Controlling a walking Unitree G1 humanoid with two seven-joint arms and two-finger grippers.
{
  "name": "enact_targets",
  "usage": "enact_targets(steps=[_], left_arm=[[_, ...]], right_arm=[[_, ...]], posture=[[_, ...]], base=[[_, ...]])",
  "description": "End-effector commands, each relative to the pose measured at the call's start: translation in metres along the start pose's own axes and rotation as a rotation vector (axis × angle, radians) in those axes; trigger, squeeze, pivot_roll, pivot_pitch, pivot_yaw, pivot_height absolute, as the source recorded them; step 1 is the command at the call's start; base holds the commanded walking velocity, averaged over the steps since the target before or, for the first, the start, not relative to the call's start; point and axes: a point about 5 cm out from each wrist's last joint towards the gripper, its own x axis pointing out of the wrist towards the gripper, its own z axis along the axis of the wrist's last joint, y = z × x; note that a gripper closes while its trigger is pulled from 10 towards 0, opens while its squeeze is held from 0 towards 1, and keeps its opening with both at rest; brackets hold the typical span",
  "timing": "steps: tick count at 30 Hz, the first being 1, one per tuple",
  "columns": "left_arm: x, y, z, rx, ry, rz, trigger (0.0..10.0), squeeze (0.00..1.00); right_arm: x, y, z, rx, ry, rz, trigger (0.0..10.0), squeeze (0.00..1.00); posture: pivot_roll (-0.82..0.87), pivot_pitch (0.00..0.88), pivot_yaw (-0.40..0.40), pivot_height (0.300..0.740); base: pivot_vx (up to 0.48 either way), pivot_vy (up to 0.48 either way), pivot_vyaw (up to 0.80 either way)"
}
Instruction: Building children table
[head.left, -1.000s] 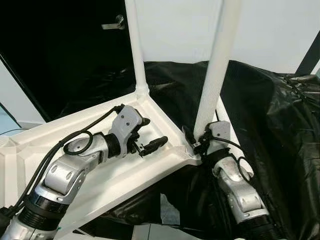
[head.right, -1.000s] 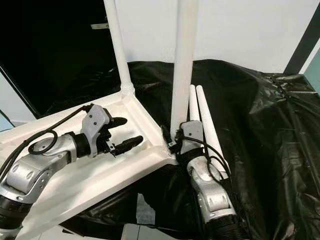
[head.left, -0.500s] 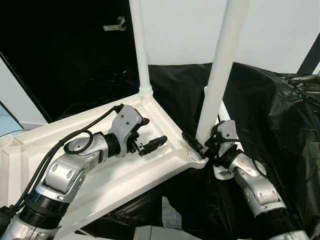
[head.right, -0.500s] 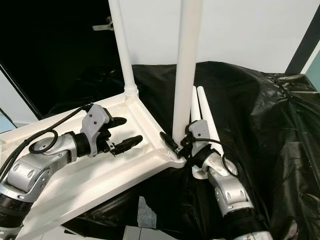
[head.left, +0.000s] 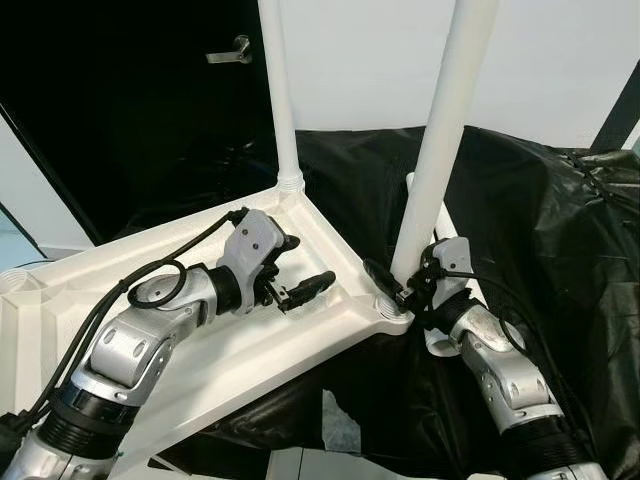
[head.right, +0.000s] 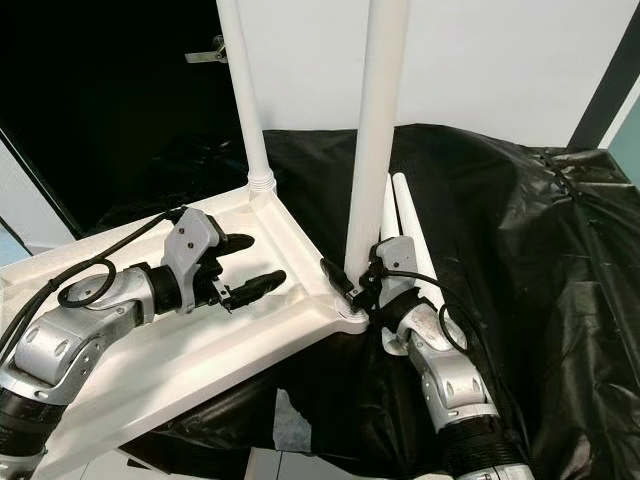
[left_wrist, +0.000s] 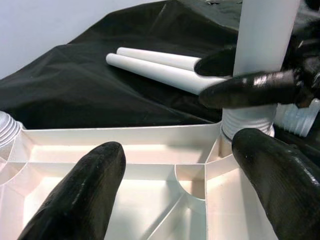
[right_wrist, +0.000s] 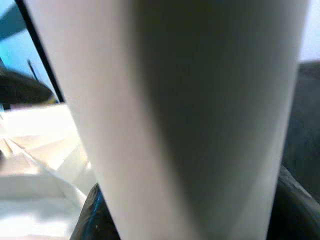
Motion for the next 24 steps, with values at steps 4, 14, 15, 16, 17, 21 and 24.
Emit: enact_targets(steps=[4, 14, 15, 16, 17, 21, 24], left_arm=[[0.001, -0.002, 0.004, 0.014, -0.015, -0.084, 10.0, 0.0], [0.005, -0.004, 0.015, -0.074, -0.105, -0.134, 10.0, 1.0], [0.006, -0.005, 0.026, -0.113, -0.169, -0.179, 10.0, 1.0], [0.006, -0.006, 0.031, -0.131, -0.199, -0.197, 10.0, 1.0], [0.006, -0.006, 0.031, -0.131, -0.199, -0.197, 10.0, 1.0], [0.005, -0.008, 0.047, -0.175, -0.293, -0.242, 10.0, 1.0], [0.006, -0.008, 0.058, -0.176, -0.341, -0.257, 10.0, 1.0]], right_arm=[[0.009, 0.0, 0.036, -0.04, -0.115, 0.034, 10.0, 0.0], [0.009, -0.004, 0.047, -0.052, -0.079, 0.151, 10.0, 0.0], [0.006, -0.006, 0.044, -0.053, -0.023, 0.229, 10.0, 0.0], [0.005, -0.007, 0.043, -0.06, 0.004, 0.266, 10.0, 0.0], [0.005, -0.007, 0.043, -0.06, 0.004, 0.266, 10.0, 0.0], [0.003, -0.007, 0.04, -0.068, 0.055, 0.332, 10.0, 0.0], [0.003, -0.005, 0.038, -0.067, 0.085, 0.386, 10.0, 0.0]], posture=[[0.08, 0.0, 0.029, 0.74], [0.07, 0.0, 0.011, 0.74], [0.07, 0.0, 0.003, 0.74], [0.07, 0.0, 0.0, 0.74], [0.07, 0.0, 0.0, 0.74], [0.08, 0.0, -0.006, 0.74], [0.08, 0.0, -0.01, 0.74]], base=[[0.0, 0.0, 0.0], [0.0, 0.0, 0.0], [0.0, 0.0, 0.0], [0.0, 0.0, 0.0], [0.0, 0.0, 0.0], [0.0, 0.0, 0.0], [0.0, 0.0, 0.0]])
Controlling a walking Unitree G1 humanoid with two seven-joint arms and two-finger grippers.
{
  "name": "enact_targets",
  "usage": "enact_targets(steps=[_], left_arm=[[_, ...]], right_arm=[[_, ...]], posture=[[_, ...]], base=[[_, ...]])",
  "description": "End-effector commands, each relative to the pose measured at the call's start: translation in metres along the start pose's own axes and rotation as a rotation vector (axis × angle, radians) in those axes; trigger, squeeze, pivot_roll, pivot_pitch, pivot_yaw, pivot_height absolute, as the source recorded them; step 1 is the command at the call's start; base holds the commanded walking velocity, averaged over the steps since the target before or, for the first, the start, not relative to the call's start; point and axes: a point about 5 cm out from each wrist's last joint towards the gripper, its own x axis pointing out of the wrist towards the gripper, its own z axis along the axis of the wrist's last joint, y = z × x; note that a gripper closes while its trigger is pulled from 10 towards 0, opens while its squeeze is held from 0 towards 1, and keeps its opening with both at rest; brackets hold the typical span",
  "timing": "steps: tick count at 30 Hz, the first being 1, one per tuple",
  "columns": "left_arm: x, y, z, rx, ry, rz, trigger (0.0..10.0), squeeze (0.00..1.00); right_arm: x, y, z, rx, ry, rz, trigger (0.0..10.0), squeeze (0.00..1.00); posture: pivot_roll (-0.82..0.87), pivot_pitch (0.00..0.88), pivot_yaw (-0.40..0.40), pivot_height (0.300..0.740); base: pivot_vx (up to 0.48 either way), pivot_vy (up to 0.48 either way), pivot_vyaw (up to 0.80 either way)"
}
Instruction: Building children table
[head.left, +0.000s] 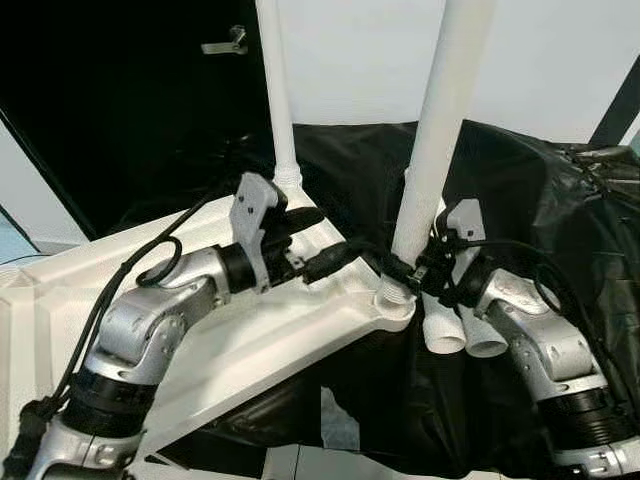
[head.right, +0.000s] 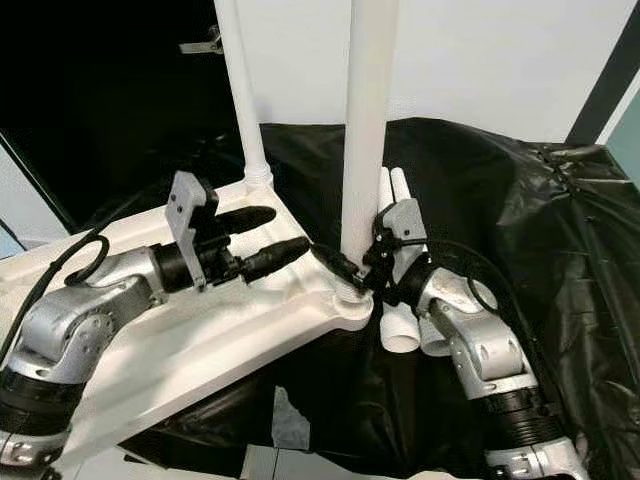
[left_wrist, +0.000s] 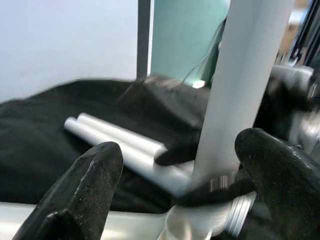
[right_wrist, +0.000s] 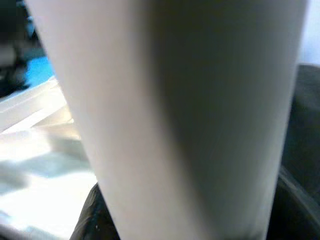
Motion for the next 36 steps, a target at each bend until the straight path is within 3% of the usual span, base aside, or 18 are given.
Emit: enact_targets(steps=[1, 2, 9, 22, 23, 24, 25, 26, 36], left_arm=[[0.001, -0.007, 0.011, 0.027, -0.028, -0.095, 10.0, 0.65], [0.003, -0.008, 0.013, 0.025, -0.041, -0.109, 10.0, 0.0], [0.012, -0.022, 0.026, -0.006, -0.099, -0.242, 10.0, 0.0], [0.031, -0.026, 0.045, 0.011, -0.144, -0.33, 10.0, 0.0], [0.032, -0.025, 0.045, 0.008, -0.141, -0.33, 9.3, 0.0], [0.032, -0.024, 0.045, 0.0, -0.136, -0.329, 5.1, 0.0], [0.032, -0.024, 0.045, 0.0, -0.136, -0.329, 5.1, 0.0], [0.032, -0.022, 0.045, -0.013, -0.132, -0.323, 0.0, 0.0], [0.033, -0.018, 0.047, -0.003, -0.101, -0.294, 0.0, 0.0]], right_arm=[[0.004, 0.002, 0.003, -0.004, 0.002, 0.06, 10.0, 0.0], [0.005, 0.004, 0.003, -0.001, 0.012, 0.09, 10.0, 0.0], [0.015, 0.01, 0.002, -0.005, 0.043, 0.195, 10.0, 0.0], [0.025, 0.022, -0.001, -0.046, 0.106, 0.358, 10.0, 0.0], [0.025, 0.022, -0.001, -0.05, 0.109, 0.367, 10.0, 0.0], [0.026, 0.023, -0.001, -0.051, 0.11, 0.372, 10.0, 0.0], [0.026, 0.023, -0.001, -0.051, 0.11, 0.372, 10.0, 0.0], [0.026, 0.023, -0.001, -0.052, 0.111, 0.376, 10.0, 0.0], [0.026, 0.019, 0.001, -0.052, 0.102, 0.359, 10.0, 0.0]], posture=[[0.08, 0.0, -0.01, 0.74], [0.08, 0.0, -0.01, 0.74], [0.08, 0.0, -0.013, 0.74], [0.08, 0.0, -0.01, 0.74], [0.08, 0.0, -0.01, 0.74], [0.08, 0.0, -0.009, 0.74], [0.08, 0.0, -0.009, 0.74], [0.08, 0.0, -0.006, 0.74], [0.08, 0.0, 0.002, 0.74]], base=[[0.0, 0.0, 0.0], [0.0, 0.0, 0.0], [0.0, 0.0, 0.0], [0.0, 0.0, 0.0], [0.0, 0.0, 0.0], [0.0, 0.0, 0.0], [0.0, 0.0, 0.0], [0.0, 0.0, 0.0], [0.0, 0.0, 0.0]])
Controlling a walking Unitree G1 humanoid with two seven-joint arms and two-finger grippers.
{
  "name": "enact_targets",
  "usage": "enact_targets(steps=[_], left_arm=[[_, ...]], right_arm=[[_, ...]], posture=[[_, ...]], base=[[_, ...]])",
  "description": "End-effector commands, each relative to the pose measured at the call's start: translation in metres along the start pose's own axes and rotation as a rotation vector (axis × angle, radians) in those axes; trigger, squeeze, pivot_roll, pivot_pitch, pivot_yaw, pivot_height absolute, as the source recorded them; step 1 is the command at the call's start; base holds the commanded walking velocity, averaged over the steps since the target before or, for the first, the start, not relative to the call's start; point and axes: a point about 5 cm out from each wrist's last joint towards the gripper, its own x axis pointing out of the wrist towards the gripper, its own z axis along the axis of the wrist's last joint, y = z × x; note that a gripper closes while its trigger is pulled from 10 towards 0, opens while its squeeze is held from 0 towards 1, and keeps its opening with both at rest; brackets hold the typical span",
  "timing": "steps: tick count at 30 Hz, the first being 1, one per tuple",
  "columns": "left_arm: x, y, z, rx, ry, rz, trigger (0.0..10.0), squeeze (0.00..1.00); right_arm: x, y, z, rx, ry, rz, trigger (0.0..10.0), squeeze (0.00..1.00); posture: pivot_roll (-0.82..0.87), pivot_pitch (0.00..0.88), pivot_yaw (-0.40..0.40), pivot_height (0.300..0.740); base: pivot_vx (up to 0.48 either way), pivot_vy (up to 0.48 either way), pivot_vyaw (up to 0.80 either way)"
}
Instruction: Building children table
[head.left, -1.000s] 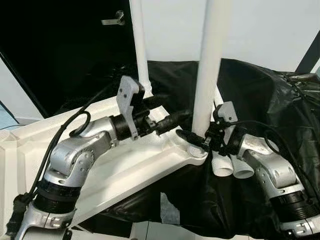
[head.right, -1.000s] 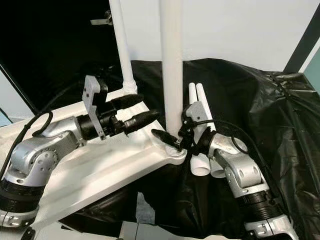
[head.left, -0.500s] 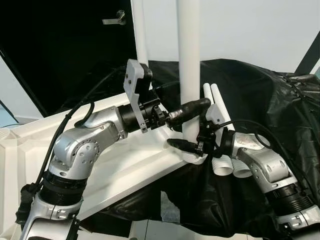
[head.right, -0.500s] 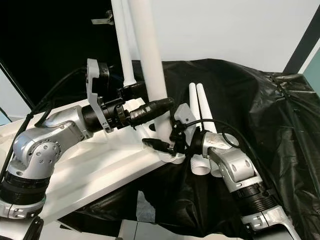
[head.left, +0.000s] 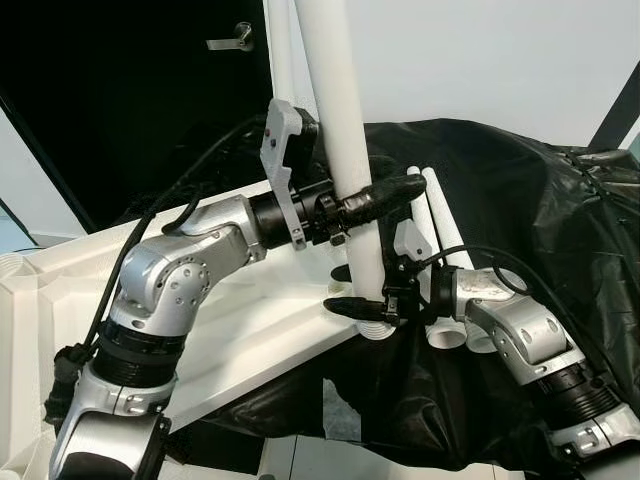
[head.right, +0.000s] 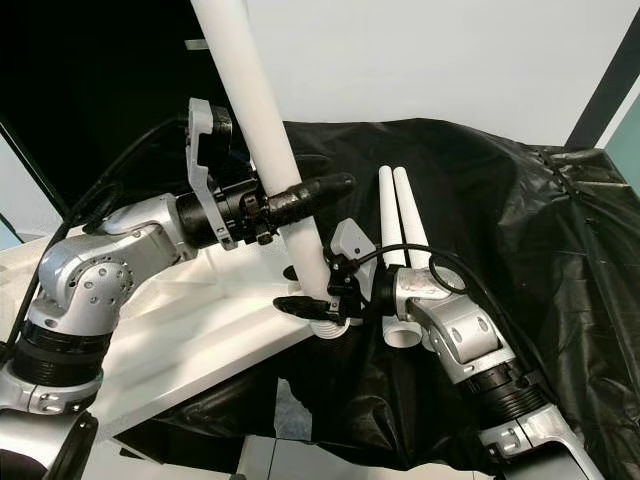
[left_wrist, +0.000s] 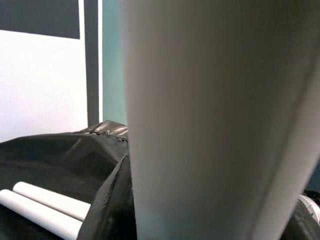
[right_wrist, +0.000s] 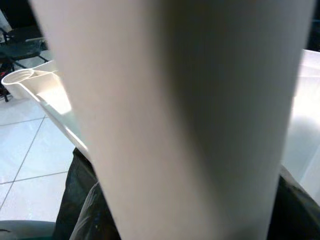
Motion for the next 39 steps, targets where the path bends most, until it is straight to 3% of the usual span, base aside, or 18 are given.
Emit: enact_targets(steps=[1, 3, 4, 6, 7, 13, 14, 15, 16, 20, 23, 31, 39], left_arm=[[0.001, -0.005, 0.003, 0.007, 0.009, -0.101, 0.0, 0.0], [0.002, -0.004, 0.003, 0.009, 0.007, -0.097, 0.0, 0.0], [0.004, -0.001, 0.005, 0.026, 0.008, -0.049, 4.0, 0.0], [0.005, 0.001, 0.006, 0.026, 0.012, -0.024, 4.0, 0.0], [0.007, 0.003, 0.006, 0.031, 0.022, 0.011, 10.0, 0.0], [0.013, 0.008, 0.015, 0.05, 0.0, 0.114, 10.0, 0.0], [0.015, 0.008, 0.017, 0.059, -0.003, 0.132, 10.0, 0.0], [0.015, 0.008, 0.017, 0.059, -0.003, 0.132, 10.0, 0.0], [0.017, 0.009, 0.018, 0.066, -0.007, 0.148, 10.0, 0.0], [0.027, 0.013, 0.019, 0.091, -0.005, 0.217, 10.0, 0.0], [0.03, 0.015, 0.017, 0.087, 0.004, 0.242, 10.0, 0.0], [0.05, 0.027, 0.013, 0.058, -0.002, 0.389, 10.0, 0.0], [0.063, 0.033, 0.014, 0.08, 0.002, 0.48, 10.0, 0.0]], right_arm=[[-0.001, -0.003, 0.004, -0.021, -0.005, -0.012, 10.0, 0.0], [-0.001, -0.004, 0.004, -0.02, -0.008, -0.016, 10.0, 0.0], [-0.002, -0.005, 0.005, -0.015, -0.021, -0.038, 10.0, 0.22], [-0.002, -0.005, 0.005, -0.012, -0.026, -0.048, 10.0, 0.22], [-0.003, -0.006, 0.006, -0.015, -0.034, -0.072, 10.0, 1.0], [-0.003, -0.015, 0.01, -0.043, -0.069, -0.245, 10.0, 1.0], [-0.002, -0.018, 0.009, -0.033, -0.064, -0.298, 10.0, 0.15], [-0.002, -0.018, 0.009, -0.033, -0.064, -0.298, 10.0, 0.15], [-0.001, -0.021, 0.008, -0.03, -0.057, -0.342, 10.0, 0.0], [0.005, -0.026, 0.006, -0.026, -0.057, -0.479, 10.0, 0.0], [0.008, -0.026, 0.006, -0.027, -0.059, -0.502, 10.0, 0.0], [0.029, -0.026, 0.013, -0.027, -0.085, -0.708, 10.0, 0.0], [0.039, -0.029, 0.012, 0.001, -0.085, -0.858, 10.0, 0.0]], posture=[[0.08, 0.0, 0.005, 0.74], [0.08, 0.0, 0.005, 0.74], [0.08, 0.0, 0.006, 0.74], [0.08, 0.0, 0.006, 0.74], [0.08, 0.0, 0.007, 0.74], [0.08, 0.0, 0.01, 0.74], [0.08, 0.0, 0.011, 0.74], [0.08, 0.0, 0.011, 0.74], [0.08, 0.0, 0.01, 0.74], [0.08, 0.0, 0.011, 0.74], [0.08, 0.0, 0.011, 0.74], [0.07, 0.0, 0.016, 0.74], [0.07, 0.0, 0.023, 0.74]], base=[[0.0, 0.0, 0.0], [0.0, 0.0, 0.0], [0.0, 0.0, 0.0], [0.0, 0.0, 0.0], [0.0, 0.0, 0.0], [0.0, 0.0, 0.0], [0.0, 0.0, 0.0], [0.0, 0.0, 0.0], [0.0, 0.0, 0.0], [0.0, 0.0, 0.0], [0.0, 0.0, 0.0], [0.0, 0.0, 0.0], [0.0, 0.0, 0.0]])
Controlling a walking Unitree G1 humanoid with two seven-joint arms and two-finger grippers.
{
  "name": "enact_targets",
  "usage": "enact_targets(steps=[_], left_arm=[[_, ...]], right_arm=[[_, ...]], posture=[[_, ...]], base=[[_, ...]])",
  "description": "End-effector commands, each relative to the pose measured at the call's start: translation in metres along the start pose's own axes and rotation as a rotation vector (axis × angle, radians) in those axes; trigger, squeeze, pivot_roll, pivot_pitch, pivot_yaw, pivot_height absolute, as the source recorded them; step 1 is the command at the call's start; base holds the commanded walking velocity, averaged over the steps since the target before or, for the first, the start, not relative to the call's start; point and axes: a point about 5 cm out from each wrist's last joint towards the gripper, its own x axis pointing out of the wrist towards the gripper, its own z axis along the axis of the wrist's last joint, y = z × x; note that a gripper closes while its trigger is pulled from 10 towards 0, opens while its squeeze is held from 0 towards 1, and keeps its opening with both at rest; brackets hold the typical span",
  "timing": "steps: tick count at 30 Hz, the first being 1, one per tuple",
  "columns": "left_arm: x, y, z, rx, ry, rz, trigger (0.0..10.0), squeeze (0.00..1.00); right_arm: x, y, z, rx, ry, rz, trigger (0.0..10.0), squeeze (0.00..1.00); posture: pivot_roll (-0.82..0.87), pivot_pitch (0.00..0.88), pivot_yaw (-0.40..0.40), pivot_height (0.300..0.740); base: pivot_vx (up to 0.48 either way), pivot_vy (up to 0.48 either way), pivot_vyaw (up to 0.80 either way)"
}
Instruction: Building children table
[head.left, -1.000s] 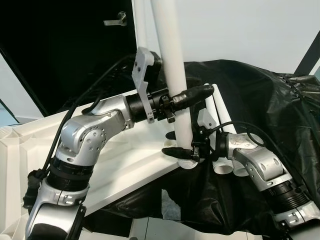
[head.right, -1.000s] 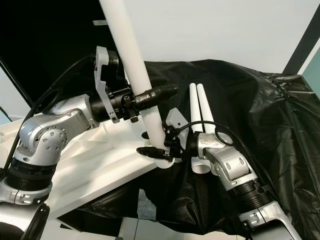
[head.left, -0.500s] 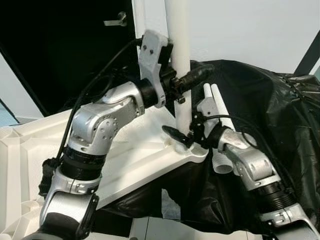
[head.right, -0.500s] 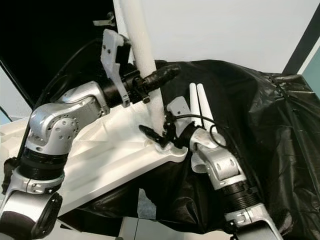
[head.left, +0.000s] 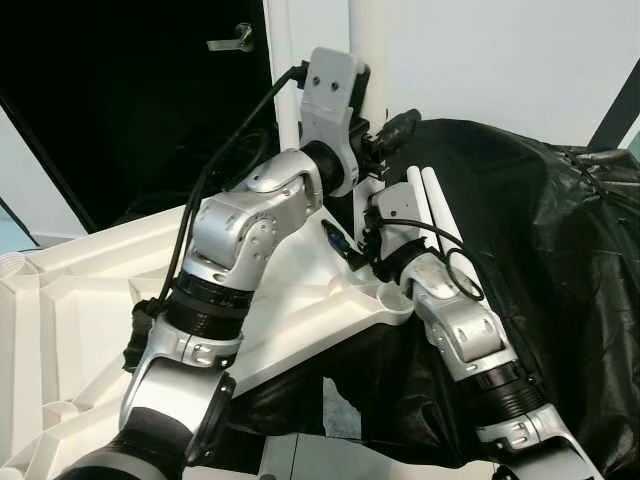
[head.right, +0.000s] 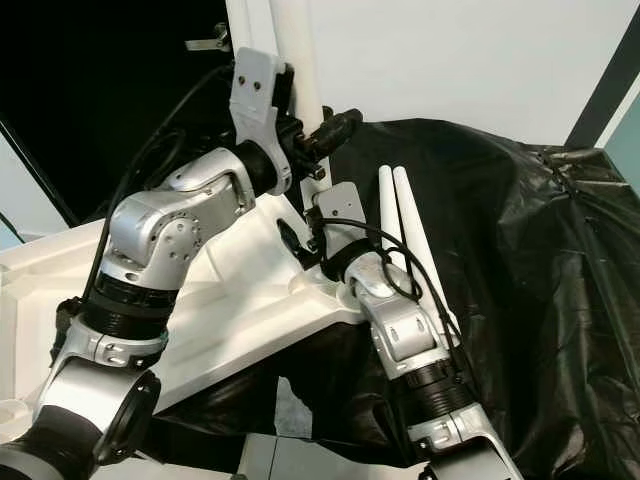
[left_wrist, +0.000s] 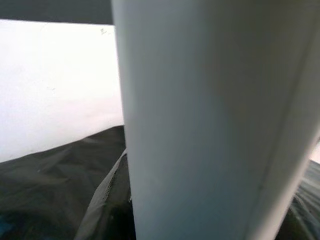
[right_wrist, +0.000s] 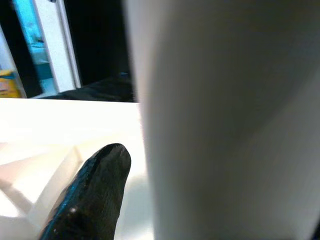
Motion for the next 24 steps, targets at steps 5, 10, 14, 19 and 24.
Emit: enact_targets(steps=[5, 10, 14, 19, 24], left_arm=[[0.0087, -0.0088, 0.0063, 0.007, -0.021, -0.01, 10.0, 0.0], [0.0102, -0.0097, 0.0067, 0.013, -0.023, -0.003, 10.0, 0.0], [0.0114, -0.0092, 0.0067, 0.031, -0.022, 0.015, 10.0, 0.0], [0.0121, -0.0078, 0.0073, 0.031, -0.025, 0.029, 10.0, 0.0], [0.0127, -0.0077, 0.0084, 0.034, -0.029, 0.032, 10.0, 0.0]], right_arm=[[0.0043, 0.0012, -0.0018, 0.012, 0.016, -0.067, 10.0, 0.0], [0.0058, 0.0003, -0.0013, 0.015, 0.014, -0.089, 4.5, 0.0], [0.0057, -0.0008, -0.0026, 0.062, 0.016, -0.112, 0.5, 0.0], [0.005, -0.0022, -0.003, 0.08, 0.014, -0.149, 0.0, 0.0], [0.0049, -0.0031, -0.0032, 0.095, 0.013, -0.169, 0.0, 0.0]], posture=[[0.07, 0.0, 0.022, 0.74], [0.07, 0.0, 0.021, 0.74], [0.07, 0.0, 0.018, 0.74], [0.07, 0.0, 0.018, 0.74], [0.07, 0.0, 0.018, 0.74]], base=[[0.0, 0.0, 0.0], [0.0, 0.0, 0.0], [0.0, 0.0, 0.0], [0.0, 0.0, 0.0], [0.0, 0.0, 0.0]])
